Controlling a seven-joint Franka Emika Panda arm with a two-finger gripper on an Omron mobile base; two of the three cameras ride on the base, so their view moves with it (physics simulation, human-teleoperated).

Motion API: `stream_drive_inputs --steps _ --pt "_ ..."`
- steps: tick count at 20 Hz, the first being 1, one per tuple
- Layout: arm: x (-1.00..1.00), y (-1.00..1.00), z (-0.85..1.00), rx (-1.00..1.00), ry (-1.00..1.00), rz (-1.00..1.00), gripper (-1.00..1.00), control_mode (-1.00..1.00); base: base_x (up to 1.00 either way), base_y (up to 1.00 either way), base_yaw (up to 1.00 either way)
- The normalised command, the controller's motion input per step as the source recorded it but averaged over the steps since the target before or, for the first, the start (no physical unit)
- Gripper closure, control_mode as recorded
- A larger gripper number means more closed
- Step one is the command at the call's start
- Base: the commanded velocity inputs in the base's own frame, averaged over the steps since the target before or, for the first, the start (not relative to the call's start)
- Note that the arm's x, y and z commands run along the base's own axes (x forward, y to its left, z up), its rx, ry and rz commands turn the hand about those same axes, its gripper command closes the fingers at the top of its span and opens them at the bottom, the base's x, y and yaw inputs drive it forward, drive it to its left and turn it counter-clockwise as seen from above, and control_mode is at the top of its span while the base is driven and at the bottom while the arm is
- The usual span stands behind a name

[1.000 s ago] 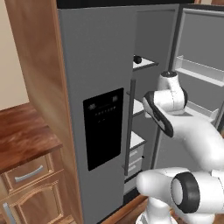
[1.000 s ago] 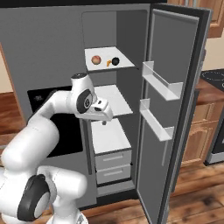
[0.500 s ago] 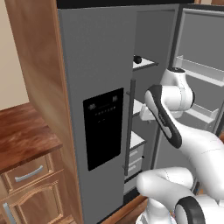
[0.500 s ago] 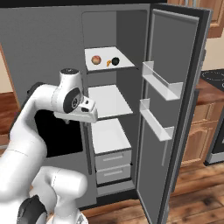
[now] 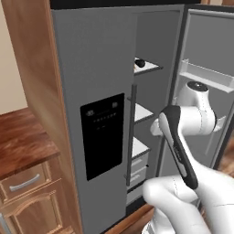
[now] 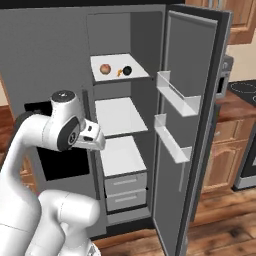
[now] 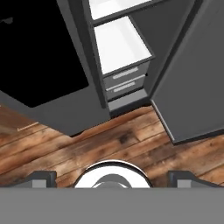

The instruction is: Open the fridge, remove the peach, eggplant, and shrimp, and place them on any counter.

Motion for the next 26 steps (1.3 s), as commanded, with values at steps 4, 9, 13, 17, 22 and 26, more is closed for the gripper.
stream_drive_inputs --steps 4,9,13,17,22,26 --pt "0.00 0.00 0.00 0.00 0.00 0.00 -1.00 1.00 0.23 -0.82 0.34" --pt "0.00 0.00 0.00 0.00 0.00 0.00 -1.00 1.00 0.37 -0.46 0.36" --pt "0.00 0.00 0.00 0.00 0.00 0.00 -1.00 1.00 0.46 -0.20 0.30" --pt "0.00 0.00 0.00 0.00 0.00 0.00 -1.00 1.00 0.63 -0.27 0.27" --pt "0.00 0.00 0.00 0.00 0.00 0.00 -1.00 1.00 0.63 -0.42 0.22" --pt "0.00 0.00 0.00 0.00 0.00 0.00 -1.00 1.00 0.38 -0.53 0.15"
